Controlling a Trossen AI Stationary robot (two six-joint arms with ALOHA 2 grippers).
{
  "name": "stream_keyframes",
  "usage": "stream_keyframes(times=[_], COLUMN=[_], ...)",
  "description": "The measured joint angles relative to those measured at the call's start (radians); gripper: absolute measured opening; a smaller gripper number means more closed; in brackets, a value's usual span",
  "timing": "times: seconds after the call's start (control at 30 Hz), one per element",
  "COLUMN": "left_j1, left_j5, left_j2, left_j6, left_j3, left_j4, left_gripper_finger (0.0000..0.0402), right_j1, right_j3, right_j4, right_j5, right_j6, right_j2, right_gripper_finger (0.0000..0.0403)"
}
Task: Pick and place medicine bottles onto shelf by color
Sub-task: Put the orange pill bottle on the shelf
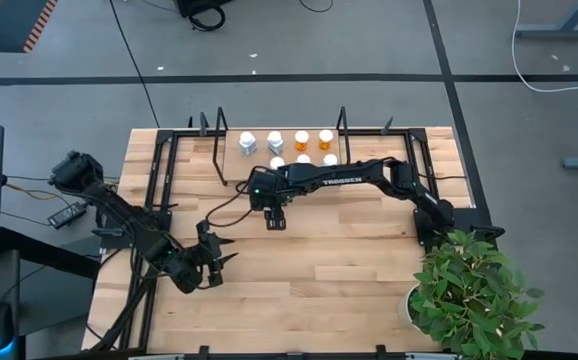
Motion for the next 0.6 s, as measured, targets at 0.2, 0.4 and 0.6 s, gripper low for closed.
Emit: stream_keyframes(times=[0.2, 0.4, 0.6], left_j1=[0.000, 0.000, 0.001], left_j5=[0.000, 0.000, -0.002], left_j2=[0.000, 0.001, 0.001], left_j6=[0.000, 0.000, -0.018], left_j3=[0.000, 0.000, 0.000], left_j4=[0.010, 0.020, 0.024], left_gripper_finger=[0.0176, 0.0173, 0.0184], right_j1=[0.005, 0.005, -0.001], right_j3=[-0.041, -0.041, -0.041], right_j4=[0.030, 0.044, 0.046], right_j5=[0.000, -0.028, -0.075], right_j6=[0.005, -0.010, -0.046], right_j2=[0.000, 0.000, 0.000], right_gripper_finger=[0.0239, 0.0240, 0.0261])
